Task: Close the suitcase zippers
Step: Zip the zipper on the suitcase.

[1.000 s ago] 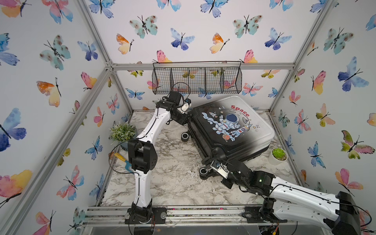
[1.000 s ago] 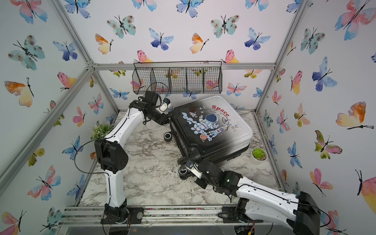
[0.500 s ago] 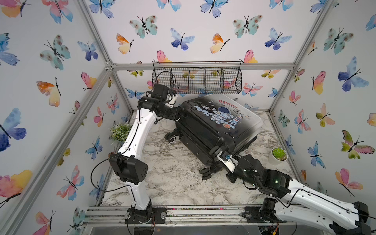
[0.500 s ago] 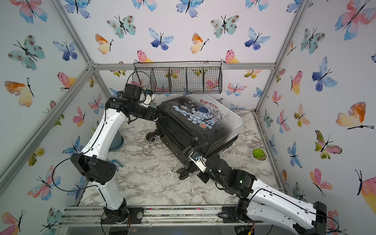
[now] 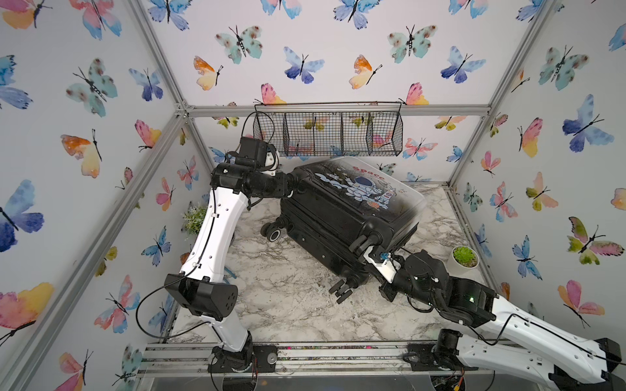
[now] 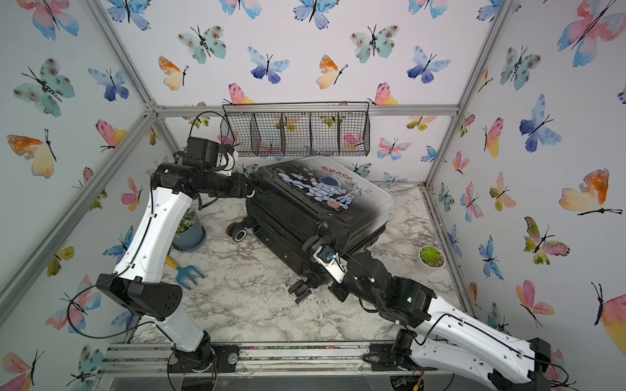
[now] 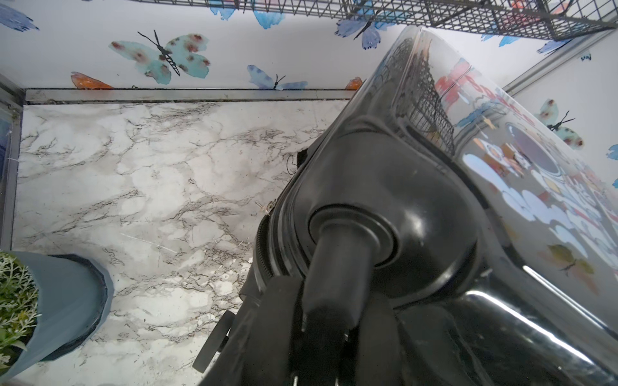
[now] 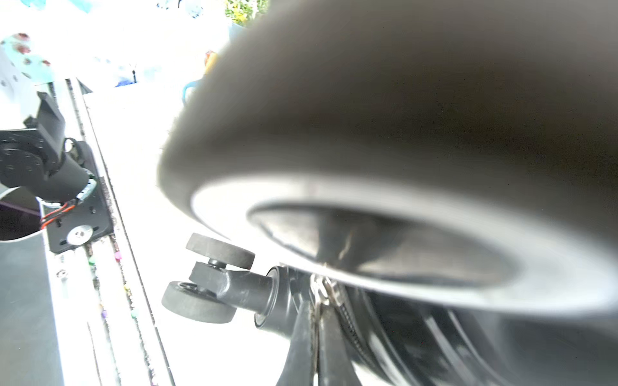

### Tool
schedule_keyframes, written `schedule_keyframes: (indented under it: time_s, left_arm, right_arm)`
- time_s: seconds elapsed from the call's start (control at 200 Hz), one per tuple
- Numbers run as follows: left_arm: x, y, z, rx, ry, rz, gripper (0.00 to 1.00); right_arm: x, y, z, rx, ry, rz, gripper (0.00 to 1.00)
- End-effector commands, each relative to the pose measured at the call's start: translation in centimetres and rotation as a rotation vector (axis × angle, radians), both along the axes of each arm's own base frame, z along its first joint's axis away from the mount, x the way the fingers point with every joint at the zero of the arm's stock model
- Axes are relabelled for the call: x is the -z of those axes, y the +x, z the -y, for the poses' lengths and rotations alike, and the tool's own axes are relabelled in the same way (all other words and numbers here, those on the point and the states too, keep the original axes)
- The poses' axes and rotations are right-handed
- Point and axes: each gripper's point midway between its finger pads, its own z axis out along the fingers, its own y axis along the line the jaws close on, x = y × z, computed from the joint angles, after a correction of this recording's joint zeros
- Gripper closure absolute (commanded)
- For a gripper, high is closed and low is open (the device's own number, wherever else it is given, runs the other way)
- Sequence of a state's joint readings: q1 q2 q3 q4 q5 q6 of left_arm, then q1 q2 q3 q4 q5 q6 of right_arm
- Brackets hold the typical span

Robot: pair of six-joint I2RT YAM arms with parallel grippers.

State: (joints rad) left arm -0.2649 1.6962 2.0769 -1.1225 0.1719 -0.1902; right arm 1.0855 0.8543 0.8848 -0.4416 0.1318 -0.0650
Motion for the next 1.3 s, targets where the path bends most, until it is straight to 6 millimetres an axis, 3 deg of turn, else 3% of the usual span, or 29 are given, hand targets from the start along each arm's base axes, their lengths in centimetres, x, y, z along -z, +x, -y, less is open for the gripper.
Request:
schedule_keyframes:
  time_s: [0.0, 0.075, 0.19, 0.38, 0.486, 0.681, 0.831, 1.011, 1.126, 1.296]
  left_arm:
    - [1.6, -4.9, 1.2, 0.002, -0.042, -0.165, 1.0]
    - [2.1, -5.6, 0.3, -0.021, -0.008, -0.17, 1.0]
    - [2.6, -6.6, -1.2, -0.052, 0.027, -0.174, 1.0]
    - [3.7, -8.2, -3.2, -0.101, 0.013, -0.194, 1.0]
    - [3.8, -8.6, -3.5, -0.121, -0.004, -0.205, 1.0]
    - [3.5, -10.0, -0.4, -0.059, -0.113, -0.242, 1.0]
    - [3.2, -11.5, 2.6, -0.008, -0.209, -0.254, 1.0]
    - [4.2, -12.8, 4.4, 0.013, -0.245, -0.301, 1.0]
    - [4.2, -13.7, 6.9, 0.057, -0.275, -0.319, 1.0]
    - [4.2, -14.7, 9.2, 0.104, -0.302, -0.343, 1.0]
  right_arm:
    - [-15.7, -0.8, -3.2, -0.12, 0.495, 0.284, 0.99]
    - [-15.1, 0.8, -2.9, -0.024, 0.442, 0.273, 0.98]
    - [-14.0, 3.4, -0.7, 0.153, 0.323, 0.297, 0.98]
    - [-11.5, 4.5, 1.4, 0.209, 0.18, 0.317, 0.98]
    - [-10.5, 4.1, 1.2, 0.167, 0.145, 0.318, 0.98]
    - [-8.5, 3.1, -1.8, 0.032, 0.146, 0.267, 0.98]
    - [-5.9, 3.0, -4.3, -0.022, 0.153, 0.166, 0.99]
    - [-6.6, 3.0, -5.3, 0.001, 0.32, 0.103, 0.98]
    - [-6.9, 2.9, -6.7, -0.017, 0.382, 0.057, 0.99]
    - [-5.9, 3.4, -8.2, -0.002, 0.384, 0.03, 0.99]
